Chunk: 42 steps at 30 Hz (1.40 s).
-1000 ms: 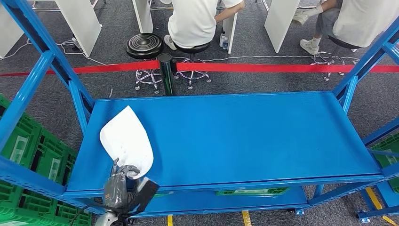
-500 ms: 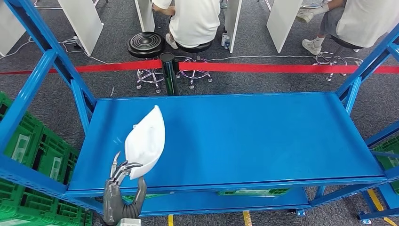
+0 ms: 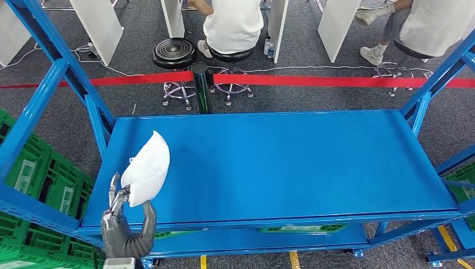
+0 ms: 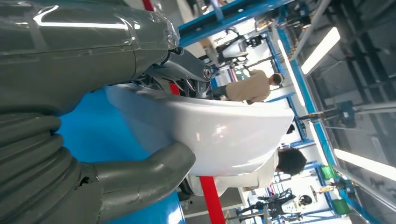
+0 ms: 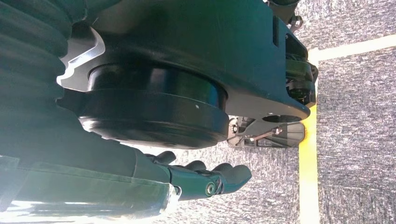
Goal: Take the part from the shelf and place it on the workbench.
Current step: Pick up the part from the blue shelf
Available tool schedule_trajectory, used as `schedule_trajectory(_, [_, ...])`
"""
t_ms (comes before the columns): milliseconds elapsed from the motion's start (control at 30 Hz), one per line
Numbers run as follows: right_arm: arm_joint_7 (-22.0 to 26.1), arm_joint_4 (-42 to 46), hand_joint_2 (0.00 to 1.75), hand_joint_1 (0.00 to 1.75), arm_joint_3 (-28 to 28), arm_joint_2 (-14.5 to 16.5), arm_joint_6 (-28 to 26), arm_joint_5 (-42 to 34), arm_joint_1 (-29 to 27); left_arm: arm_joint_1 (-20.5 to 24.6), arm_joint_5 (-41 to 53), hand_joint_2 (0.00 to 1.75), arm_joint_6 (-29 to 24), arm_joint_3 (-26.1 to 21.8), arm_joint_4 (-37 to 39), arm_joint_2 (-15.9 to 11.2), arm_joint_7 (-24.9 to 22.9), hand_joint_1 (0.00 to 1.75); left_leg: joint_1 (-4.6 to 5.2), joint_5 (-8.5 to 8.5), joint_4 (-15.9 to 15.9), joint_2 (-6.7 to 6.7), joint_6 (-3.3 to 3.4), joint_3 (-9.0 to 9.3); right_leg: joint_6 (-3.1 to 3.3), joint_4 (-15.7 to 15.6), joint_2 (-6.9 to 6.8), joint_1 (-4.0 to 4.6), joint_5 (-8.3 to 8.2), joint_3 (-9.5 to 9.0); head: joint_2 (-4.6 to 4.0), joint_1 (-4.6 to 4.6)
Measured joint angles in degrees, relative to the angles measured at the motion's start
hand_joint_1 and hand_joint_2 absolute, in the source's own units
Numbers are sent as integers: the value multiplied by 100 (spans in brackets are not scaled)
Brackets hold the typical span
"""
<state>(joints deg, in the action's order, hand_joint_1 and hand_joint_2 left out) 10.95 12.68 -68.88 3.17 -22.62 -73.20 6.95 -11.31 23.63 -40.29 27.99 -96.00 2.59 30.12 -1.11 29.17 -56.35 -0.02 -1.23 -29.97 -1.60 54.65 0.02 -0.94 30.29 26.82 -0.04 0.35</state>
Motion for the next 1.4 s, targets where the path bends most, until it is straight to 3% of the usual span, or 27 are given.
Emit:
schedule_trajectory(367, [0,0,175,0,-2,0,31,34,1,227,-632,175,8,252,-197,-230,-38,175,0,-1,0,-15,2,-3,0,-1,-8,0,0,0,0,-2])
schedule_trajectory(600, [11,0,175,0,-2,2,53,51,3,509,-2332,175,17,633,-395,-522,681,175,0,-3,0,-23,4,-4,0,-1,-14,0,0,-1,0,0])
schedule_trajectory(767, [11,0,175,0,-2,2,66,53,3,688,-3020,175,102,952,-578,-764,988,175,0,-3,0,-24,4,-4,0,-1,-14,0,0,-2,0,-2])
schedule_trajectory(1400, [102,0,175,0,-2,0,85,10,2,824,-3510,175,799,1309,-1085,-1125,1005,175,0,-3,0,-17,4,-5,0,-2,-13,0,0,-1,0,-2])
